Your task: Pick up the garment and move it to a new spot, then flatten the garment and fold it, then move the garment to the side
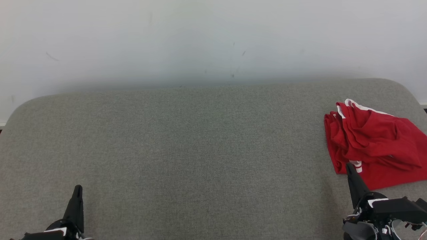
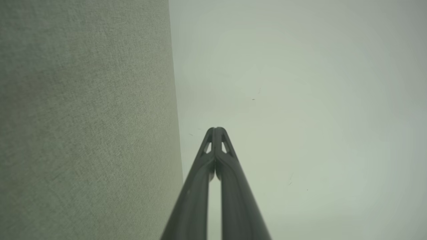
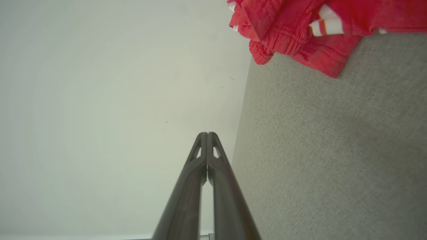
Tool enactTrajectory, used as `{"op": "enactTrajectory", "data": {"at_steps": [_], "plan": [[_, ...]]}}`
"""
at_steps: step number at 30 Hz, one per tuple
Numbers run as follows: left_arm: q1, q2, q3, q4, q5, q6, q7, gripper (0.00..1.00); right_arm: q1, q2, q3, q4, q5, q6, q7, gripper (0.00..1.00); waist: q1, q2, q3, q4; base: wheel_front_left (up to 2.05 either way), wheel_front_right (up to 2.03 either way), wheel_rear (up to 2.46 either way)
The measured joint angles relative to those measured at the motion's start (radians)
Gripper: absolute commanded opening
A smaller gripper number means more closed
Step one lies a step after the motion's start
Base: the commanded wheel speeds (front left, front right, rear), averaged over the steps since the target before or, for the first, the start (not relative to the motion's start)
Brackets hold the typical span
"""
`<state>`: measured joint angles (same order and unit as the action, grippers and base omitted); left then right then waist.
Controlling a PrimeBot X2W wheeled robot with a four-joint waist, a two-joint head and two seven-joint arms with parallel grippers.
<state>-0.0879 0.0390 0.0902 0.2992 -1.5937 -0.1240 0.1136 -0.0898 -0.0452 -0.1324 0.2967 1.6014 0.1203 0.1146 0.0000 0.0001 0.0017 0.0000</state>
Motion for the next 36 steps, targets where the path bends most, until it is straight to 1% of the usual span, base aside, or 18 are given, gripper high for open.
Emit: {"op": "enactTrajectory", "data": {"at_steps": [36], "plan": [[0.0, 0.0, 0.0, 0.0, 0.0, 0.0, 0.0, 0.0, 0.0, 0.0, 0.0, 0.0, 0.0, 0.0, 0.0, 0.0, 0.0, 0.0, 0.0, 0.0, 0.0, 0.0, 0.0]]}}
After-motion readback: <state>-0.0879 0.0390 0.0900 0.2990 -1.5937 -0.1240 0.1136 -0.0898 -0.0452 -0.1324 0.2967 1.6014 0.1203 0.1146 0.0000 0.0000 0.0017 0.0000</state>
